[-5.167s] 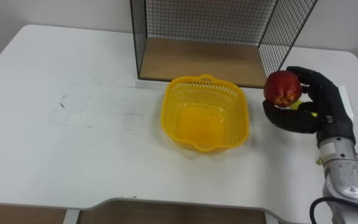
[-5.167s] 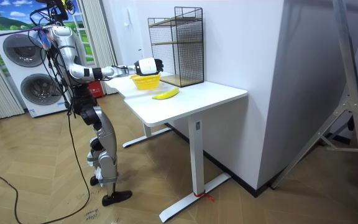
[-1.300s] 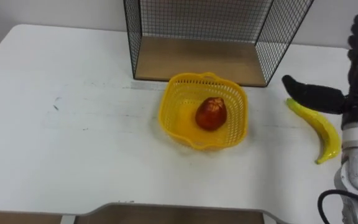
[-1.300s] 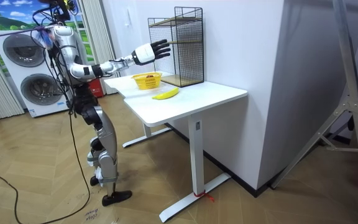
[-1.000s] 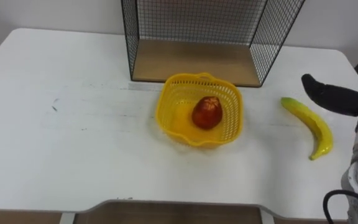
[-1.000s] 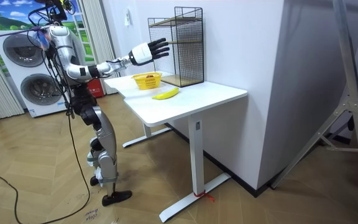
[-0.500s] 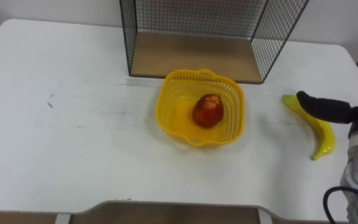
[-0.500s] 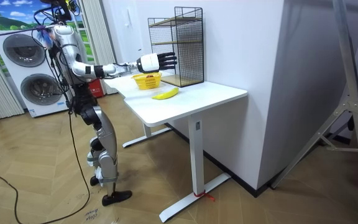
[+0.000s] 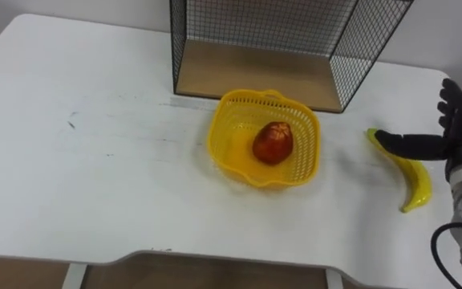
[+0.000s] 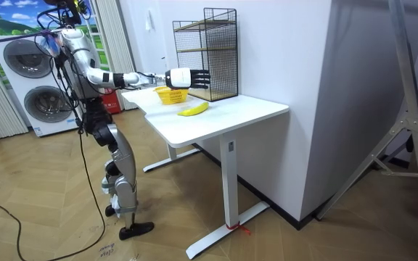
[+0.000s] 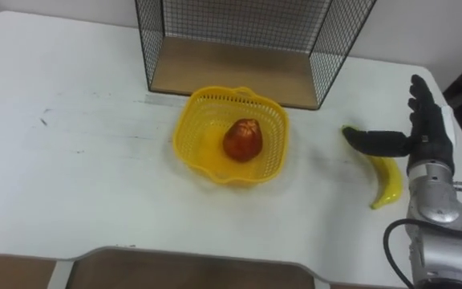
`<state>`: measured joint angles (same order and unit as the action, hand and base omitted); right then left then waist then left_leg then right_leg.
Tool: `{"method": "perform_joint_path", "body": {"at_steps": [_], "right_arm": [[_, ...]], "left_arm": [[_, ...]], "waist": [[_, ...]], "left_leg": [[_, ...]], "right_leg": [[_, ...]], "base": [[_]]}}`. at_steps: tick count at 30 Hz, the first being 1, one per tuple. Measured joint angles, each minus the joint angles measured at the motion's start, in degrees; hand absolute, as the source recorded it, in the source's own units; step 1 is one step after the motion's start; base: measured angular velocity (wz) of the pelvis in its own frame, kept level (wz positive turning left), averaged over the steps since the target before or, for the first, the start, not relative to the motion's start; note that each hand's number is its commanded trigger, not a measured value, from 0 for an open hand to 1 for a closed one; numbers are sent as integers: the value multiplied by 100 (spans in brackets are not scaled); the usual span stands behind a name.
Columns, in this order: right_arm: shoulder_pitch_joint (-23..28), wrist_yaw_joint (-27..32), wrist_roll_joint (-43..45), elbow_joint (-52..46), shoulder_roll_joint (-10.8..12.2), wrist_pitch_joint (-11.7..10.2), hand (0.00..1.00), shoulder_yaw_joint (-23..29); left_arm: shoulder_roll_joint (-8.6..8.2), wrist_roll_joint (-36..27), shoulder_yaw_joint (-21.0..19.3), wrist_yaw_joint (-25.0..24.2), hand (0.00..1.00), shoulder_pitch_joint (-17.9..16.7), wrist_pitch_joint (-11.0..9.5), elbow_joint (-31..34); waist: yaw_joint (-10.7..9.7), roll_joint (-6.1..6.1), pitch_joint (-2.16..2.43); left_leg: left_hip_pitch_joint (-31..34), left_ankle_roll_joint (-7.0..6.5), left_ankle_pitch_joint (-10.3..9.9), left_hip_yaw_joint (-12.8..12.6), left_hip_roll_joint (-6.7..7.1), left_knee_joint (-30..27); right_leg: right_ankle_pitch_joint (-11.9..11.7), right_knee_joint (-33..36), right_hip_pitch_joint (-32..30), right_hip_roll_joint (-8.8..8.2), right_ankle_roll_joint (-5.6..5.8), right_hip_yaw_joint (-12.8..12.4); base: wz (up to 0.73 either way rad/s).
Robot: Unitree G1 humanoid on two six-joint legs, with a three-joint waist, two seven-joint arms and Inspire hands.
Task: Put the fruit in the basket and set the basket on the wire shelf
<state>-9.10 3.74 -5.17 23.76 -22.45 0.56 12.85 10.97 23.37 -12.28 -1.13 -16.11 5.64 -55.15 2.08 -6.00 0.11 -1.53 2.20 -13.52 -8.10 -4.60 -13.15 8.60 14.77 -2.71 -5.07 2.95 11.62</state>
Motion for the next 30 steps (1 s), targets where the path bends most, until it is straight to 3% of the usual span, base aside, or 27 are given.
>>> {"method": "perform_joint_path", "body": {"at_steps": [4,7,14,30], "right_arm": [[-32,-163,4,108,-148,163,0,4],[-32,-260,3,170,-201,211,0,28],[-35,-495,9,363,-345,280,0,38],[-37,-951,349,1082,-380,329,0,240]], "left_arm": [[-3,-3,-1,-79,0,-6,134,28],[-2,-3,-2,-80,0,-23,186,31],[-2,-15,-3,-79,0,-63,191,30],[-2,-11,-68,-78,0,-111,192,23]], "waist": [[-21,62,-19],[-31,88,-6],[-21,38,-8],[-57,0,-5]], "left_leg": [[2,1,0,61,-4,-28],[-11,1,0,76,-3,-37],[-29,1,0,76,-2,-45],[-102,0,-1,66,4,-34]], "right_leg": [[0,-1,43,-7,-1,72],[0,4,69,-13,-4,99],[-3,9,88,-18,-9,104],[0,-12,163,-28,-9,107]], "base": [[8],[3],[0],[0]]}}
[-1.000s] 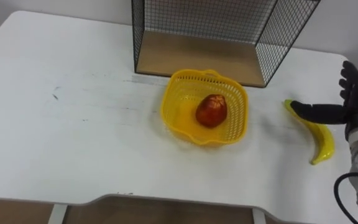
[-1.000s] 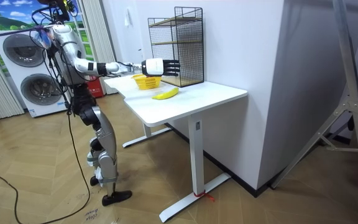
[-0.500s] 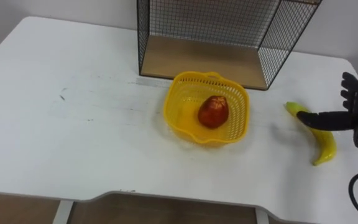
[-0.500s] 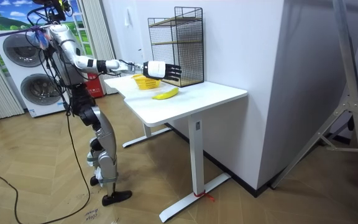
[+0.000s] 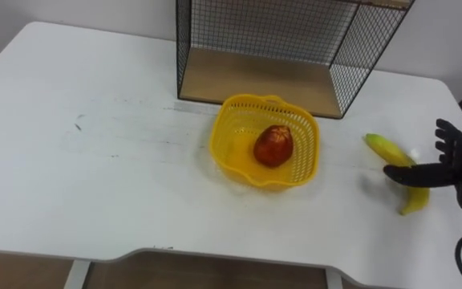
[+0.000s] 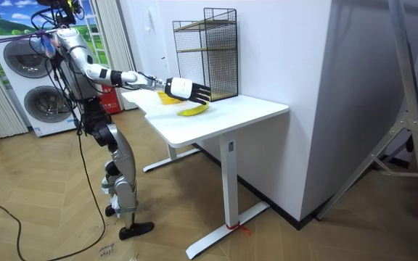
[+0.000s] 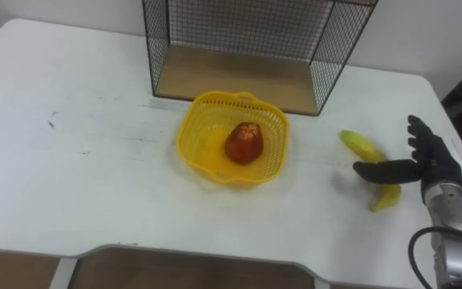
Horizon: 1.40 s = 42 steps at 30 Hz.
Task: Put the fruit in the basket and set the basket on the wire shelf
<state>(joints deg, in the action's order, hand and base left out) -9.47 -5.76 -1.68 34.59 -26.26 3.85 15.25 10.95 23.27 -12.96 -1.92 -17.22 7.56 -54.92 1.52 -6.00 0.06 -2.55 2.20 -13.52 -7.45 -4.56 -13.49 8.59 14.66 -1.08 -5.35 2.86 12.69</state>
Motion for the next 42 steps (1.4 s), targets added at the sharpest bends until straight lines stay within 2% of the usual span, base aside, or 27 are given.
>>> {"method": "perform_joint_path", "body": {"at_steps": [7,10,16,27,28,29,30,32,42], "right_arm": [[2,-142,141,583,-3,3,0,-6],[0,-124,192,595,-18,-39,0,-5],[0,-128,203,750,-17,-62,0,-17],[1,-192,470,944,-17,-133,0,-37],[1,-195,516,944,-17,-136,3,-37],[0,-199,583,943,-17,-138,40,-38],[0,-200,606,943,-17,-139,73,-38],[0,-188,663,921,-17,-140,100,-38],[-59,11,1152,925,-138,-129,100,-52]], "left_arm": [[-3,-5,-8,2,0,18,3,-26],[-1,-4,-14,14,0,-3,39,-28],[-2,-3,-13,14,0,16,42,-28],[7,-3,-13,14,0,22,10,-31],[7,-3,-13,13,0,27,-6,-31],[8,-4,-12,13,0,33,-17,-31],[9,-4,-12,13,0,37,-21,-31],[16,-5,-12,13,0,50,-43,-30],[88,-6,142,14,0,209,-43,-33]], "waist": [[30,121,11],[17,189,33],[36,140,42],[40,39,-3],[42,36,-5],[43,36,-5],[44,36,-4],[44,36,-4],[55,46,-10]], "left_leg": [[-4,0,0,2,3,-2],[-4,0,0,6,3,0],[-20,0,0,25,7,-2],[-19,0,0,115,11,0],[-16,0,0,116,11,3],[-16,0,0,119,11,5],[-16,0,0,121,11,6],[-16,0,0,122,10,8],[-20,2,-1,128,-3,5]], "right_leg": [[0,-12,17,0,0,1],[0,-11,15,0,-1,4],[2,-24,50,-2,1,15],[2,-107,130,15,2,49],[2,-108,128,15,2,49],[2,-108,128,15,2,51],[2,-107,128,15,2,53],[2,-107,128,17,2,52],[2,-94,112,40,1,29]], "base": [[0],[0],[2],[4],[0],[0],[0],[0],[0]]}}
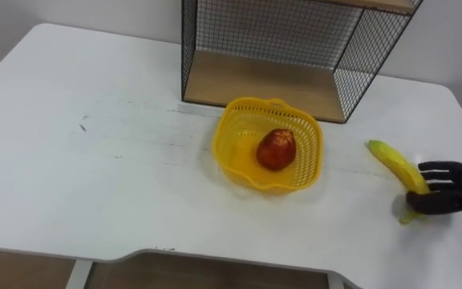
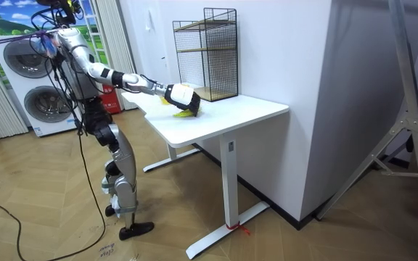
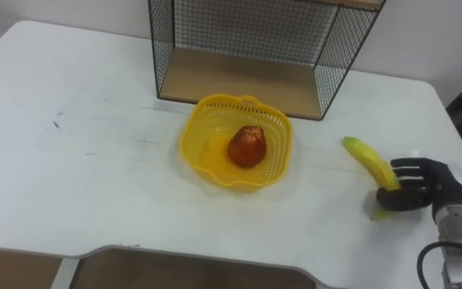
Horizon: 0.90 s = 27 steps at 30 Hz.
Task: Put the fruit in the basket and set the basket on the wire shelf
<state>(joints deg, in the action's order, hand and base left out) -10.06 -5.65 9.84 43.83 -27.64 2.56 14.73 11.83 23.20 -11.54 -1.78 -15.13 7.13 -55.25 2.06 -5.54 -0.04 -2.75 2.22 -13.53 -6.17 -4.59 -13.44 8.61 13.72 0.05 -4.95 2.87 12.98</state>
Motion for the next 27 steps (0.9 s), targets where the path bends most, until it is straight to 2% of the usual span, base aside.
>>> {"method": "perform_joint_path", "body": {"at_steps": [10,27], "right_arm": [[-88,-159,205,-4,2,28,100,-43],[-83,-150,543,-464,15,112,100,-194]], "left_arm": [[24,5,61,1,0,61,-1,-63],[36,4,76,6,0,66,-2,-85]], "waist": [[32,-33,-3],[-20,2,-23]], "left_leg": [[-4,0,0,15,5,27],[0,0,0,18,10,74]], "right_leg": [[-3,47,-51,2,-5,-31],[-4,12,-66,6,-6,-31]], "base": [[-2],[0]]}}
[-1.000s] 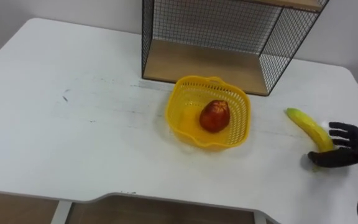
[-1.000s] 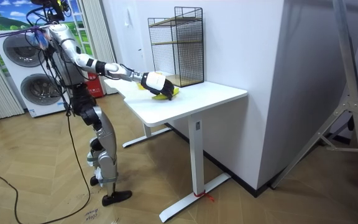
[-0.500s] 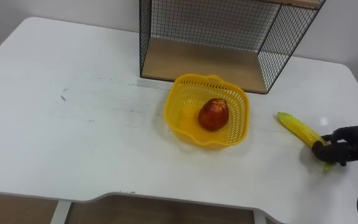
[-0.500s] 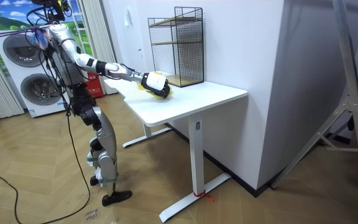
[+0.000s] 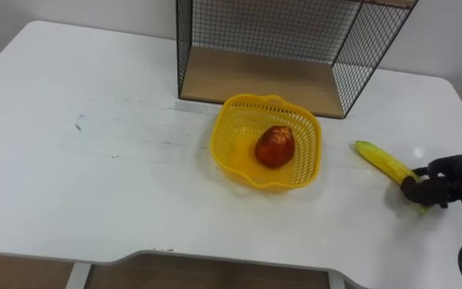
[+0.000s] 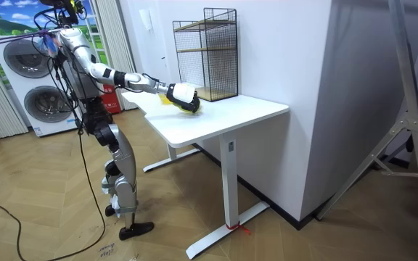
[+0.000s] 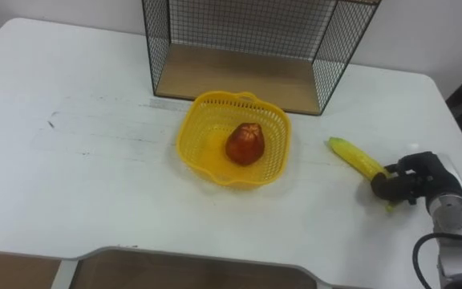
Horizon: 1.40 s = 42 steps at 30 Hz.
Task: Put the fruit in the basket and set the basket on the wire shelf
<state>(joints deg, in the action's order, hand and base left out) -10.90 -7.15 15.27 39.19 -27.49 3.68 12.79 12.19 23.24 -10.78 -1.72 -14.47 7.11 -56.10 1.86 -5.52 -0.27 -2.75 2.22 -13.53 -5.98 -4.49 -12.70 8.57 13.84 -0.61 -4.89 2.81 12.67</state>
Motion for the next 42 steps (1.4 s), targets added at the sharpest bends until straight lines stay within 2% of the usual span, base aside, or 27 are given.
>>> {"method": "perform_joint_path", "body": {"at_steps": [7,13,18,22,29,35,42], "right_arm": [[80,-75,103,-712,27,13,100,-37],[376,-189,309,-1961,100,14,100,-40],[550,-166,331,-2617,268,1,100,-43],[590,-154,310,-2939,351,-4,100,-43],[598,-145,400,-3273,403,0,100,-43],[637,-145,633,-3831,431,-16,100,-56],[720,-177,630,-4065,522,-15,100,-219]], "left_arm": [[-6,8,-9,-7,0,12,-2,9],[-9,64,-14,-23,0,-10,-7,95],[-9,63,-15,-13,0,9,-50,-37],[-14,61,-12,0,0,22,-50,-134],[-19,66,24,126,0,14,-50,-172],[-18,122,30,126,0,33,-93,-83],[-16,131,97,158,0,33,-118,-80]], "waist": [[18,28,9],[53,102,57],[116,62,36],[114,9,-1],[132,41,-3],[135,98,28],[135,115,33]], "left_leg": [[35,0,-1,-4,-1,-2],[39,-1,1,-7,3,-6],[17,-3,2,-8,12,-12],[32,-2,1,-3,9,-48],[71,-2,0,2,10,-53],[111,-2,0,-7,9,-52],[94,-2,0,-14,8,-14]], "right_leg": [[0,-9,-25,2,0,6],[0,3,-42,-6,0,8],[0,28,-36,-19,1,-5],[1,23,-17,-19,1,1],[0,-6,-30,-17,1,5],[0,-22,-52,-16,2,15],[-1,-22,-54,-16,3,25]], "base": [[0],[0],[0],[0],[1],[0],[0]]}}
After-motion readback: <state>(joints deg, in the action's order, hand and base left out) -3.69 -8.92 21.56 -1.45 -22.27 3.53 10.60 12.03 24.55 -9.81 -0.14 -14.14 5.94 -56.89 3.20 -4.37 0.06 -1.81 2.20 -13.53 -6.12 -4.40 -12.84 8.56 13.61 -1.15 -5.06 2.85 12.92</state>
